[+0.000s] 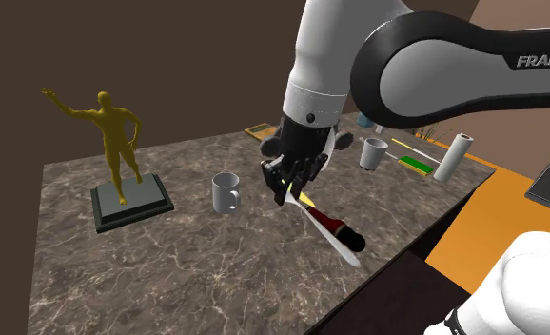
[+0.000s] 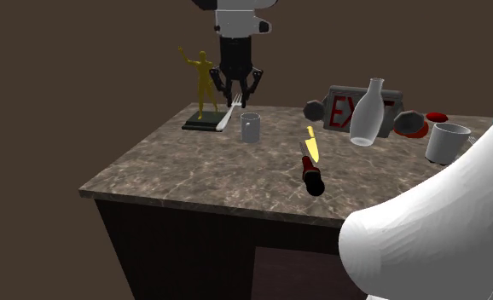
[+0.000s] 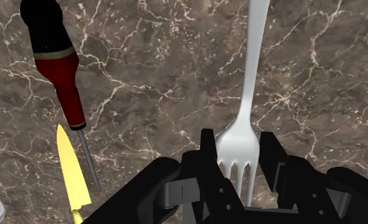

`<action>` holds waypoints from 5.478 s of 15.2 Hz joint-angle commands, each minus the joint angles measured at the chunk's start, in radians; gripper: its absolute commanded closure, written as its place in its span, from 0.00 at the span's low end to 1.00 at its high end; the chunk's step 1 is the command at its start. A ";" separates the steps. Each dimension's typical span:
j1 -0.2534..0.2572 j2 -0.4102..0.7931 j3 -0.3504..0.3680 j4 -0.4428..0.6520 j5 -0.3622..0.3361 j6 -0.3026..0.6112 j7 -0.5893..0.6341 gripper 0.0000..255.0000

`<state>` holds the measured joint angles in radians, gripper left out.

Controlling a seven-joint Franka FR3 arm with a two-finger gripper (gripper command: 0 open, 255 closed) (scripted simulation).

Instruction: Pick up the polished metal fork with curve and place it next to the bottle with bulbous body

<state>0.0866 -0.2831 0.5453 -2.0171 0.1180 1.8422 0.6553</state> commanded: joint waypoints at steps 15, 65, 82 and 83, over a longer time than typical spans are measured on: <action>-0.012 0.039 -0.005 0.253 -0.024 -0.218 0.012 1.00; -0.243 -0.021 -0.544 -0.049 -0.091 -0.007 -0.753 1.00; -0.242 0.006 -0.544 -0.254 -0.088 0.223 -0.759 1.00; -0.242 0.009 -0.544 -0.264 -0.088 0.237 -0.759 1.00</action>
<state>-0.1553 -0.2760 0.0021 -2.2672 0.0301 2.0627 -0.1026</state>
